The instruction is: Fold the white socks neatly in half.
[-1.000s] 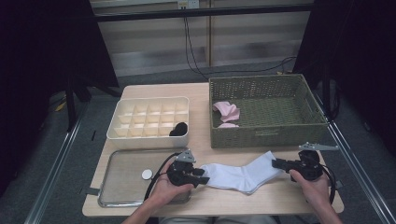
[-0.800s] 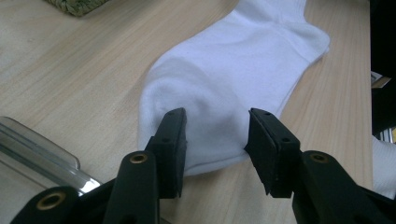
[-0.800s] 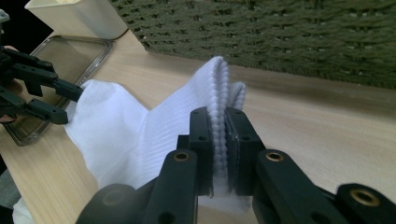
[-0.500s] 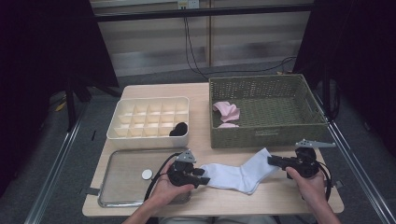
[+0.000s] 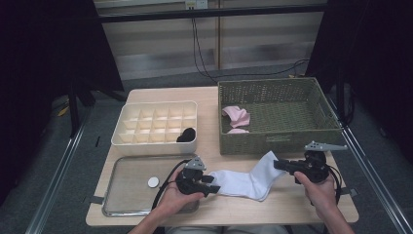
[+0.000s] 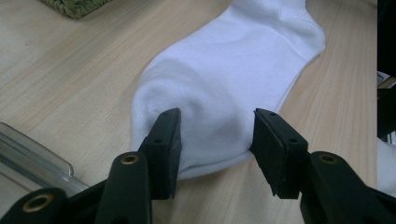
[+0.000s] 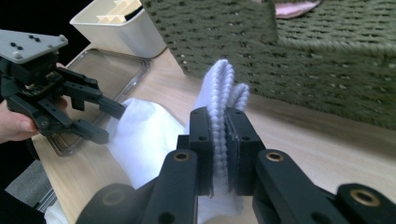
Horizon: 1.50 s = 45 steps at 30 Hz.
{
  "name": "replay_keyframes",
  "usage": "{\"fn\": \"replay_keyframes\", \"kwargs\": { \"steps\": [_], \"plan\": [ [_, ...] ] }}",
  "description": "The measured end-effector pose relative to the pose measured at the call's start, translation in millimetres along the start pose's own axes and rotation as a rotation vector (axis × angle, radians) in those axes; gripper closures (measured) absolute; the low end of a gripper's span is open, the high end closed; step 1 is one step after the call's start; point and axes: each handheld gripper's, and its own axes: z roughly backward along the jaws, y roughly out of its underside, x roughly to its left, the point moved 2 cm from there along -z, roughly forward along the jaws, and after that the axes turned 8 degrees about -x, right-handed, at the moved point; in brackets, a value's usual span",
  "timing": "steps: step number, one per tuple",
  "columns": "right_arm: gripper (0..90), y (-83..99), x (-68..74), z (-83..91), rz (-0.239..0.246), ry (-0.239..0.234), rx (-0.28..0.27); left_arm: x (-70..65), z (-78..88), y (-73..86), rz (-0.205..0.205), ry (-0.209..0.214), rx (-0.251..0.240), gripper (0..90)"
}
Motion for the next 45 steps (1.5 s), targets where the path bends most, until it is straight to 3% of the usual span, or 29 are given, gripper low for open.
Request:
{"fn": "replay_keyframes", "kwargs": {
  "steps": [17,26,45],
  "plan": [
    [82.2,-13.8,21.8,-12.7,0.018,-0.072,-0.021,0.8,-5.0,-2.9,0.006,0.007,-0.001,56.9],
    [82.1,-19.8,38.0,-32.0,0.029,-0.128,-0.019,2.8,-5.7,-3.1,0.005,0.02,-0.008,58.4],
    [81.7,-23.6,65.6,-73.3,0.054,-0.198,0.027,1.7,-9.3,-4.9,-0.024,0.012,-0.005,59.0]
  ]
}}
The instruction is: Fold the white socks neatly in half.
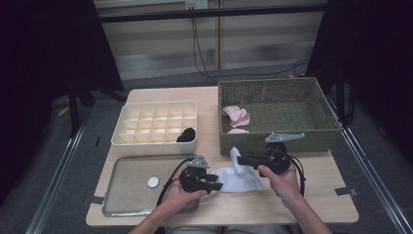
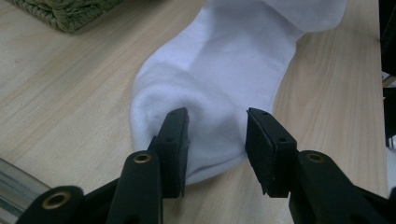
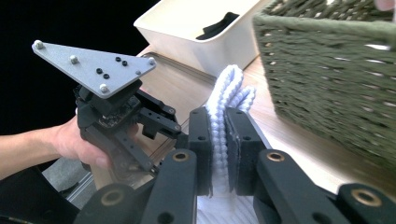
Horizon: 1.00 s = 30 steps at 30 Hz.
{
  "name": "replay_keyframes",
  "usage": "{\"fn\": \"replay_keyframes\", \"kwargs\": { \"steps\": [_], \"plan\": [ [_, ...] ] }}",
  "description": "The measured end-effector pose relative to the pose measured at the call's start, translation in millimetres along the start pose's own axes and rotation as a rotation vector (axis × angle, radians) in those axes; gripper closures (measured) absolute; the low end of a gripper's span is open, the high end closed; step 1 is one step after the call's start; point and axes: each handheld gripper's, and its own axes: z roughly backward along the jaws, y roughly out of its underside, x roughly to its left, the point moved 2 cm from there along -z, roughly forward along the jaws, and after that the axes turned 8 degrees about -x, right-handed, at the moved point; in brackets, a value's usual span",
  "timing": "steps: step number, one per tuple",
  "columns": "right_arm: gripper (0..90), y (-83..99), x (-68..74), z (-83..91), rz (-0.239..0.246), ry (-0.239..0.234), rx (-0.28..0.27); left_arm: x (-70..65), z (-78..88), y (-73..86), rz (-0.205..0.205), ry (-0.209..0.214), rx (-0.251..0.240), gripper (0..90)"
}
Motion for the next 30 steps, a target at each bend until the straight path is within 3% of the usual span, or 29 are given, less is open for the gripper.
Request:
{"fn": "replay_keyframes", "kwargs": {
  "steps": [5,11,19,22,23,26,30],
  "plan": [
    [81.6,0.6,4.3,-13.0,0.003,-0.019,0.016,-0.1,0.3,0.0,-0.004,0.001,0.004,58.9],
    [81.4,10.4,0.3,-23.9,-0.012,-0.008,0.053,-0.4,0.3,0.0,0.004,0.007,-0.001,58.8],
    [80.8,20.8,-3.9,-38.7,-0.009,0.009,0.092,-3.3,5.5,-0.3,-0.001,0.079,0.019,54.1],
    [80.0,26.4,-4.1,-45.2,0.002,0.013,0.12,-3.5,8.9,-0.2,0.005,0.077,0.008,53.2],
    [79.4,28.3,-4.0,-47.0,0.006,0.016,0.131,-3.0,10.8,-0.3,0.003,0.058,0.011,53.0],
    [76.8,32.8,-3.6,-50.6,0.008,0.019,0.155,0.8,15.9,0.1,0.013,0.067,-0.002,52.5],
    [66.6,34.0,-2.9,-50.3,0.003,0.013,0.156,4.8,21.9,0.6,0.02,0.059,-0.005,52.3]
  ]
}}
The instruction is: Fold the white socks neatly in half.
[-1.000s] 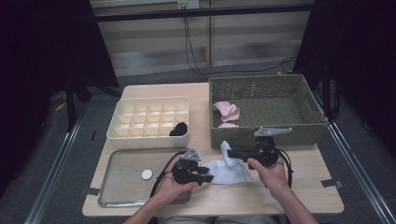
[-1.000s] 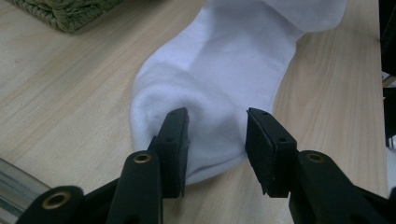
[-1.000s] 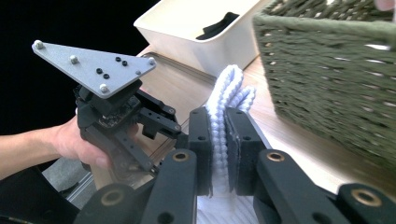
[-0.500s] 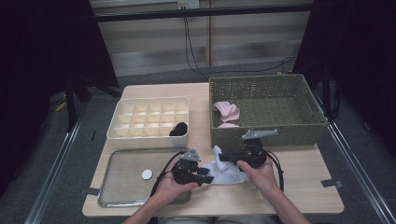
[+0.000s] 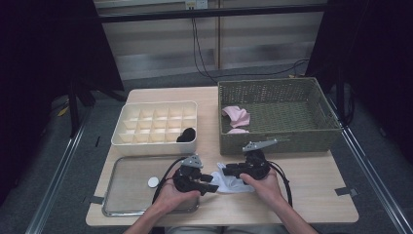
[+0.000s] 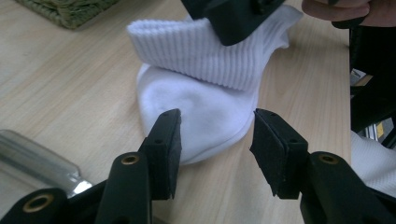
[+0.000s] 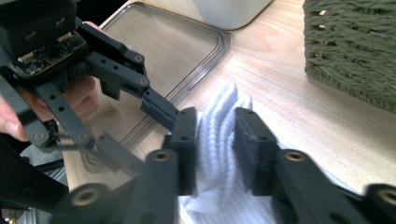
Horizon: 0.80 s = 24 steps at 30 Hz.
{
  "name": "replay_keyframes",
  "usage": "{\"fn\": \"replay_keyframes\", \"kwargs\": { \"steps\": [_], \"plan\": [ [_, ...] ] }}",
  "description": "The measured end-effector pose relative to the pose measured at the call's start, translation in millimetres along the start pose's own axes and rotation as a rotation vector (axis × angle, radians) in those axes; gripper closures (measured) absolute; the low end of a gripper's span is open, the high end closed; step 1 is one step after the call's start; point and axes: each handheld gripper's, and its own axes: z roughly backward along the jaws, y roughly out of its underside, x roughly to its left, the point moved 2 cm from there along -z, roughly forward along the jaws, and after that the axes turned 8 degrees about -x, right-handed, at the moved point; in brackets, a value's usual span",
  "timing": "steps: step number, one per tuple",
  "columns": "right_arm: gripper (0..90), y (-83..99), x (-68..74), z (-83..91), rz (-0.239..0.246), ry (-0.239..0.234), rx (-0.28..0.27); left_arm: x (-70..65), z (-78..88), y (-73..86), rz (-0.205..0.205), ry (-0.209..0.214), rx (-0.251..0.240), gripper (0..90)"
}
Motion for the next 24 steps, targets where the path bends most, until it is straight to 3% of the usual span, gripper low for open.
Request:
{"fn": "replay_keyframes", "kwargs": {
  "steps": [6,10,14,21,22,24],
  "plan": [
    [56.8,-1.1,2.4,9.3,-0.006,0.004,-0.013,1.9,3.5,-0.4,0.01,-0.004,-0.011,52.2],
    [57.1,-0.7,3.8,15.7,0.002,0.015,-0.017,3.5,7.4,-1.5,0.008,-0.009,-0.035,51.3],
    [61.6,5.9,2.1,10.0,0.011,0.028,0.024,3.7,8.1,-2.0,0.011,-0.003,-0.045,50.8],
    [59.9,3.1,1.4,4.5,0.002,0.006,0.019,3.5,14.1,-6.1,0.021,0.012,-0.08,49.7],
    [60.2,2.5,1.4,3.4,-0.002,0.009,0.019,4.1,13.9,-5.5,0.016,-0.002,-0.075,50.6],
    [59.9,-0.6,1.1,4.2,-0.006,0.003,0.007,2.9,10.4,-4.7,0.019,0.009,-0.07,53.6]
  ]
}}
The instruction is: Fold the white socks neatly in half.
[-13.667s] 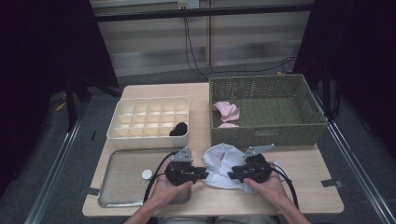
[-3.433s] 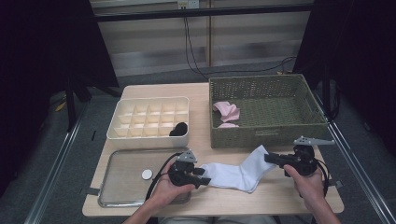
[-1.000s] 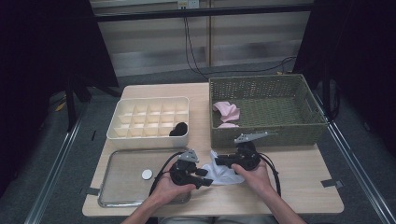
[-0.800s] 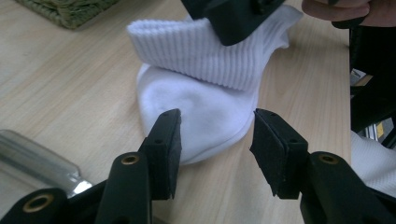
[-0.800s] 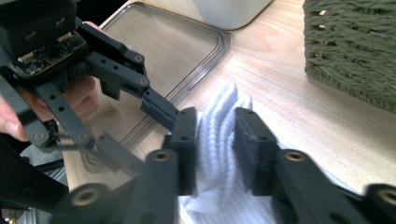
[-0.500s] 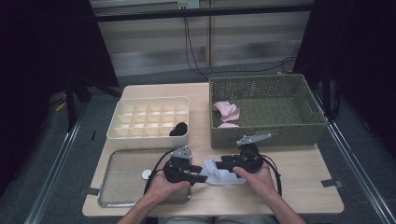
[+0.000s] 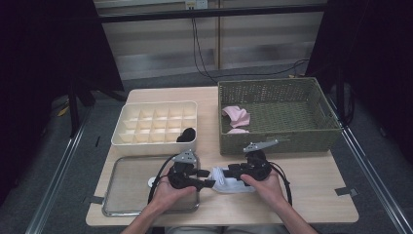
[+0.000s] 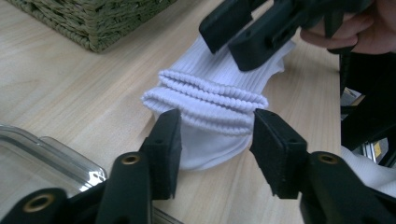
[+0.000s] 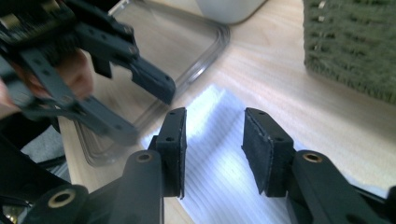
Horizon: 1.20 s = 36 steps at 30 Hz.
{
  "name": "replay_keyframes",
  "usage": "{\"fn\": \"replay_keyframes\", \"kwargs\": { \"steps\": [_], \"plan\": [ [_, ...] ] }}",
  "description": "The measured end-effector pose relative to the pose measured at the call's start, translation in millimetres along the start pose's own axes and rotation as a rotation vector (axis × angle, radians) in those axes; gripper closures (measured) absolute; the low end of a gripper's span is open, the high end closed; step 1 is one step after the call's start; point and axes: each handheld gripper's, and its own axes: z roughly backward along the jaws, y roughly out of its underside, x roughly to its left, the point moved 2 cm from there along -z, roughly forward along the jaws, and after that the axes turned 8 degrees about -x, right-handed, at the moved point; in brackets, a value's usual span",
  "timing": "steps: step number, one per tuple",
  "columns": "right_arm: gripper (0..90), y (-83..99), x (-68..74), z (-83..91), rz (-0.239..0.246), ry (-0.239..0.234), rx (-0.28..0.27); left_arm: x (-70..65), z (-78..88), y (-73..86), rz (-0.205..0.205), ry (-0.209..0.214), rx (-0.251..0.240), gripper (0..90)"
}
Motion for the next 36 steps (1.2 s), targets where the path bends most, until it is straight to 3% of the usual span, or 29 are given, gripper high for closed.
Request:
{"fn": "replay_keyframes", "kwargs": {
  "steps": [2,8,16,19,22,24,31,36],
  "plan": [
    [59.4,-2.8,-0.1,2.0,-0.006,-0.005,-0.01,-2.0,-3.1,-0.3,-0.01,0.013,0.012,55.7],
    [58.8,0.7,-2.9,-3.7,-0.015,0.0,0.017,-1.7,-15.2,5.7,-0.022,-0.023,0.085,57.8],
    [55.7,3.5,0.5,-16.2,-0.004,0.001,0.051,-3.2,-21.0,6.7,-0.044,-0.028,0.104,62.4],
    [61.1,6.2,2.1,-21.5,0.007,-0.001,0.073,-3.8,-22.8,7.6,-0.041,-0.028,0.097,63.6],
    [76.7,8.7,3.3,-24.8,0.019,-0.014,0.085,-4.5,-23.6,7.7,-0.057,-0.034,0.107,65.0],
    [85.8,6.4,3.8,-21.8,0.017,-0.028,0.053,-4.0,-23.3,7.8,-0.065,-0.032,0.111,65.1],
    [87.6,-3.5,14.1,-16.2,0.021,-0.083,-0.005,-5.7,-25.0,8.8,-0.062,-0.03,0.095,65.5],
    [82.4,3.9,9.8,-24.7,0.016,-0.069,0.033,-6.2,-22.9,8.9,-0.056,-0.008,0.103,61.0]
  ]
}}
